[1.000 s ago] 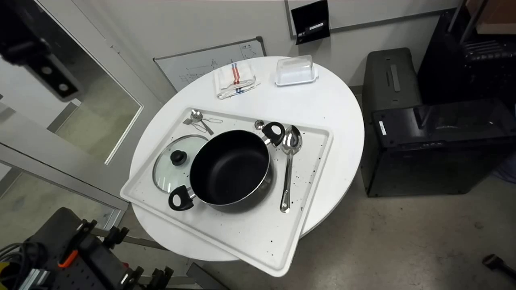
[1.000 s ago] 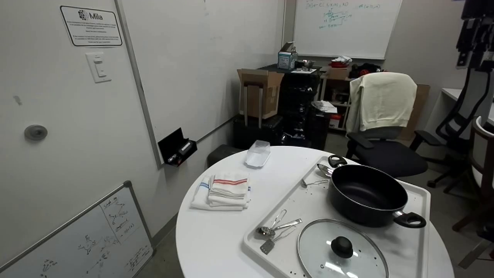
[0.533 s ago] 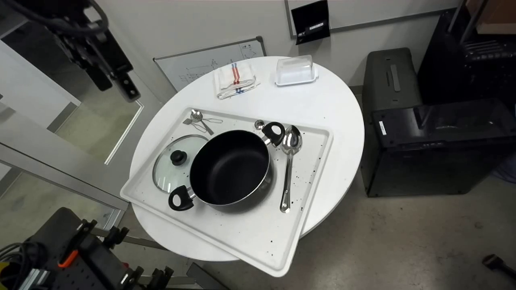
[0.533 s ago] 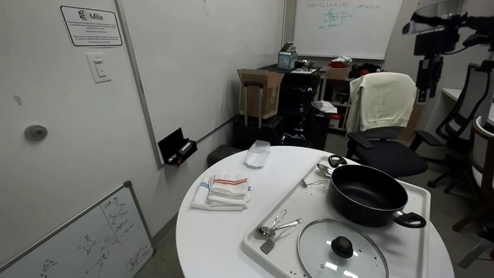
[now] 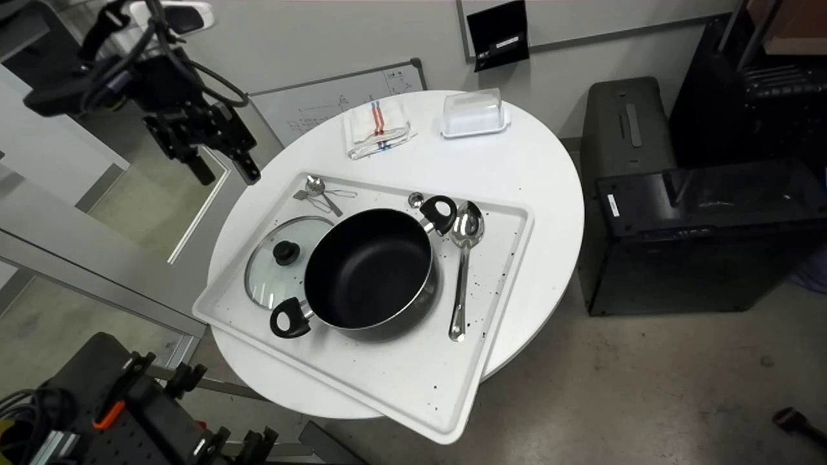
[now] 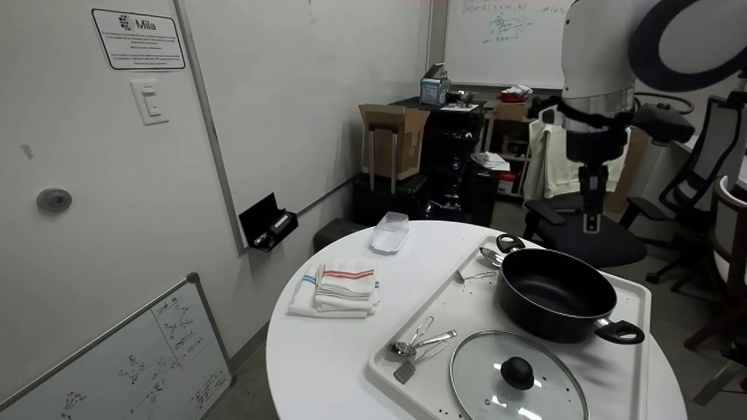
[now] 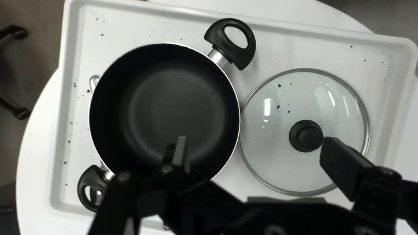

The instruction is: Put the glass lid on the black pot.

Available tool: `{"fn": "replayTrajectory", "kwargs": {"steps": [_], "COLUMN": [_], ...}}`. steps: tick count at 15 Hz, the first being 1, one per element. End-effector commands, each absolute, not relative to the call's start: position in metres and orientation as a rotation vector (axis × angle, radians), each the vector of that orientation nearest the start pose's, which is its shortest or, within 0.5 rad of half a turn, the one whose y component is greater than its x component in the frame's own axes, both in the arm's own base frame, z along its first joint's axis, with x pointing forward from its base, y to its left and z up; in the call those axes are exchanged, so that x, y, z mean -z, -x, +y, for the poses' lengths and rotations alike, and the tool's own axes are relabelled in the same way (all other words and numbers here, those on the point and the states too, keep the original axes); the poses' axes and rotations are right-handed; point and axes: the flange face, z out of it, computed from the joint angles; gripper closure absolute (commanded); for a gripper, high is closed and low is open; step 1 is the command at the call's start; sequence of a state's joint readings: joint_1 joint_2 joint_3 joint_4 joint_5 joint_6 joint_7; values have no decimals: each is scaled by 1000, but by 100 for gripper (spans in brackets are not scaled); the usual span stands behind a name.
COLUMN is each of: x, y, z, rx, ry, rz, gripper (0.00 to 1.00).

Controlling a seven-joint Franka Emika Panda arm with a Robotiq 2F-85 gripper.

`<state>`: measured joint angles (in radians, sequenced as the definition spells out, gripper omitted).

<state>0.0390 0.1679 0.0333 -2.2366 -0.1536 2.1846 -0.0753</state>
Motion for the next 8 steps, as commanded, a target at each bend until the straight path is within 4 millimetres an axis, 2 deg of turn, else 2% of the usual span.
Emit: {"fn": "replayTrajectory", "kwargs": {"steps": [1,5,8], "x": [-232,-178,-145], "y": [-527,-527,-526], "z": [68,108,135], "rx": [-356,-385,-390], "ry": [3237,3231,3204], "rz": [-588,-788,-909], "gripper": [0,0,0]}}
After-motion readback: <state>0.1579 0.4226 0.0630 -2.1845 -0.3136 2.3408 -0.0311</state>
